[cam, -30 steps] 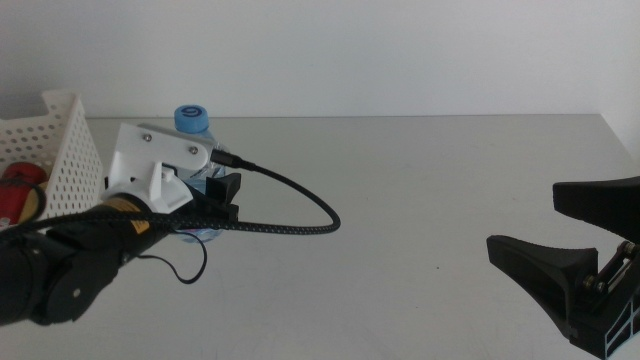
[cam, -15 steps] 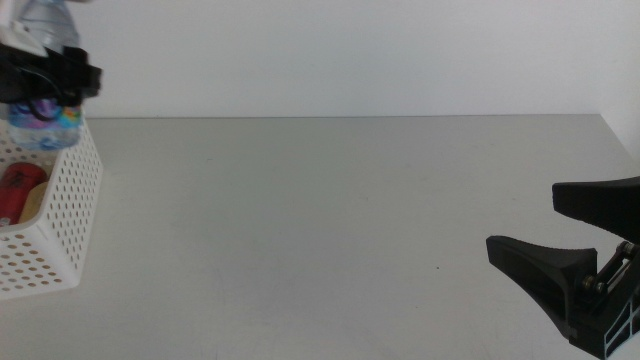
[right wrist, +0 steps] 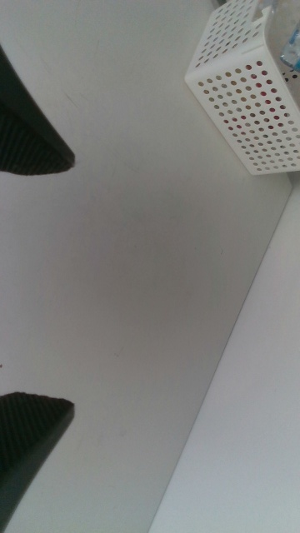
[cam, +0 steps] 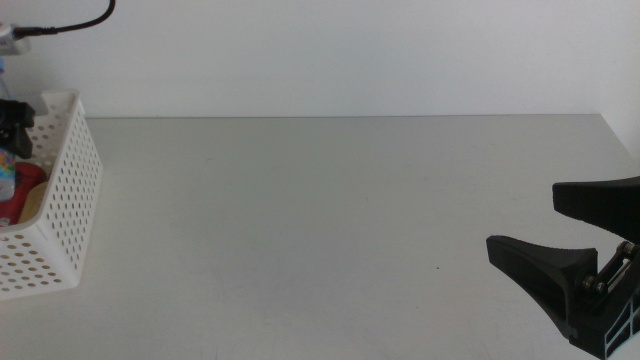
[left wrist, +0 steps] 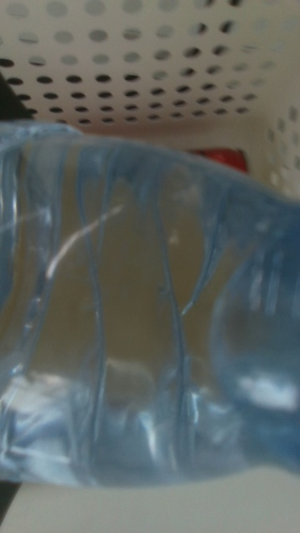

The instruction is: Use arms to grab the bottles and put them into the dustbin to the left of the table.

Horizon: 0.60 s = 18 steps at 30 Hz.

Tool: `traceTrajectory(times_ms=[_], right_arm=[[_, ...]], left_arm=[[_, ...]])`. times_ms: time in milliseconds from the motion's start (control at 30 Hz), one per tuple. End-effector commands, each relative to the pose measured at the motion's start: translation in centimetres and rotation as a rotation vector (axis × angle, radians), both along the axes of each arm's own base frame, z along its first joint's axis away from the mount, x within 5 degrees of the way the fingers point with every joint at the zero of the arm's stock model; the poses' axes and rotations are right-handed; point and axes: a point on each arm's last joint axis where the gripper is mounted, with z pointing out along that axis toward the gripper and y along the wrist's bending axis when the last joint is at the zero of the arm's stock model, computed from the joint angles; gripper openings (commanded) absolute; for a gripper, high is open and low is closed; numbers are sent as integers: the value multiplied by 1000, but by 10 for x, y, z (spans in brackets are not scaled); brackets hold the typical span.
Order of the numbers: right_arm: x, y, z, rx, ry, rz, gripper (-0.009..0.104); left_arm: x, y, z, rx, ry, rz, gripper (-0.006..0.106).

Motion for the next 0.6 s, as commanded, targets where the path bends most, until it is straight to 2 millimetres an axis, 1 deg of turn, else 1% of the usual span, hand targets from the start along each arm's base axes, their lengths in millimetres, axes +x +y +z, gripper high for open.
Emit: traceTrajectory(times_ms=[0, 100, 167, 233, 267, 367, 433, 467, 567], right_arm=[[0, 1, 13, 35, -83, 18, 67], [0, 1, 13, 35, -82, 18, 67], [0, 1, 13, 35, -82, 18, 67], [0, 1, 13, 35, -82, 18, 67], [0, 1, 13, 35, -82, 18, 67], [0, 1, 13, 35, -82, 18, 67], [0, 1, 13, 35, -82, 18, 67], [0, 1, 13, 35, -82, 18, 67], [0, 1, 13, 35, -82, 18, 67]], left_arm=[[3, 11, 26, 12, -142, 44, 31], [10, 15, 12, 2, -119, 22, 35], [14, 17, 2, 12, -95, -7, 41], [17, 18, -4, 9, -81, -11, 49], [17, 18, -5, 8, -79, -11, 54], [22, 19, -10, 8, -87, -6, 74], [23, 18, -10, -13, -101, 2, 89], [23, 17, -10, -26, -106, 6, 94], [24, 14, -9, -72, -111, 18, 94]])
